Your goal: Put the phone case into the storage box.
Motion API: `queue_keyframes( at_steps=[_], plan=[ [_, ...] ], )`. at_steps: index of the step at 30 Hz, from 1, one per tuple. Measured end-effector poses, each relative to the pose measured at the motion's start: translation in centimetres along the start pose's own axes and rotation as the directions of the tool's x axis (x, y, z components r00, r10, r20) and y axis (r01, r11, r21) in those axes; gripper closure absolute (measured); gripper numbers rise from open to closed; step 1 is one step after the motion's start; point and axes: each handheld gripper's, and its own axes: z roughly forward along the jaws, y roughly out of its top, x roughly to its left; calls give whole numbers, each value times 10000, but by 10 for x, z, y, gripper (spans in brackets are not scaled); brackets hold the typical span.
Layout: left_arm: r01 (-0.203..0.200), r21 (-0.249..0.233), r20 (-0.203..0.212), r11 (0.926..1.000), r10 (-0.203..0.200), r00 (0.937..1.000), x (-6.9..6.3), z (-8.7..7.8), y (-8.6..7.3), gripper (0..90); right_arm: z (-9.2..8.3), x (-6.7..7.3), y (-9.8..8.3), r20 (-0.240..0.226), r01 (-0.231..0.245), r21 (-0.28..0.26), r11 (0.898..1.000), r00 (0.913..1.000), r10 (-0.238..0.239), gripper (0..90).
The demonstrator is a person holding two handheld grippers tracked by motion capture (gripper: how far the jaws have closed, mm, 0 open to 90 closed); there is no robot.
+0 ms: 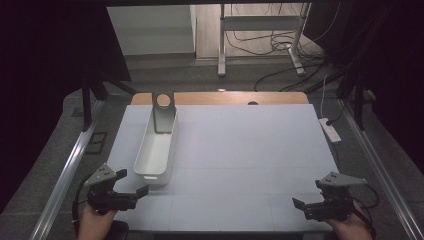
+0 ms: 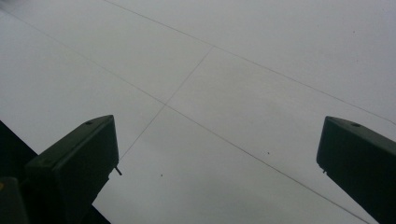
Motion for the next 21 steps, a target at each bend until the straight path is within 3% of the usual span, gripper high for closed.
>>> queue_keyframes(
  at_steps=[21],
  plan=[
    [-177,553,-483,9983,204,9986,-3,-3,-12,1,0,0,0,19,-11,2,10000,10000,11,0]
  ],
)
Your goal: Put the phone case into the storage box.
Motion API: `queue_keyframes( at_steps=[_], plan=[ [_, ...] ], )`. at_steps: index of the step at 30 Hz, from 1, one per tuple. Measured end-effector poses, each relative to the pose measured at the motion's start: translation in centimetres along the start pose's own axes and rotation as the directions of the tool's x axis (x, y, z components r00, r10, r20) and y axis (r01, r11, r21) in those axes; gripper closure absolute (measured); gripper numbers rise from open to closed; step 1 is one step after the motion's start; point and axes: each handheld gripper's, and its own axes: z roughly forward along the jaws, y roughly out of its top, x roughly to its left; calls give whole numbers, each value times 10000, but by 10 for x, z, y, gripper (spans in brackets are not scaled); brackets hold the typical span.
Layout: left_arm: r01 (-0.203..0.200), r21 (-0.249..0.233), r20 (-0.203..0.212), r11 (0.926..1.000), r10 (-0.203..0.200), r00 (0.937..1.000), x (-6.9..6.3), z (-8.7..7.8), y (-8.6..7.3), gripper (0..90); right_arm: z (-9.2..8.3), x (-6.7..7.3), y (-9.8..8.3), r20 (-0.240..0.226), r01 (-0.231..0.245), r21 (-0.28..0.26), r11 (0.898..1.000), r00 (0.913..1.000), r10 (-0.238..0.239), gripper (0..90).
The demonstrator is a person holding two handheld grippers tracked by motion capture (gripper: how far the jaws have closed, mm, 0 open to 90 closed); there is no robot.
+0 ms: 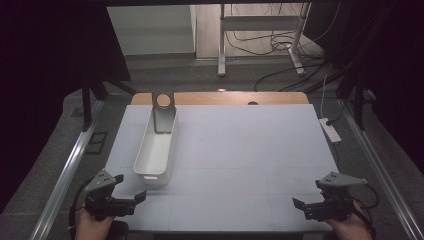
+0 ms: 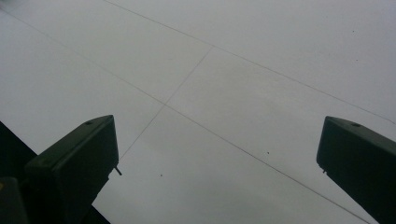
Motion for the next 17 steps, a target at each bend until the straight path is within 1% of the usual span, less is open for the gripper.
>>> queue_keyframes(
  at_steps=[6,10,14,17],
  plan=[
    [3,95,-33,10000,-2,10000,0,1,0,1,0,0,0,-7,-4,11,10000,10000,4,0],
    [94,279,-45,9996,-92,9999,0,3,1,2,0,0,0,-14,13,45,10000,10000,-13,0],
    [64,526,-158,9986,-56,9999,-1,6,2,5,0,0,0,-29,24,62,10000,10000,-24,0],
    [59,551,-164,9985,-50,9999,-1,6,3,6,1,0,0,-17,34,66,10000,10000,-34,0]
  ],
)
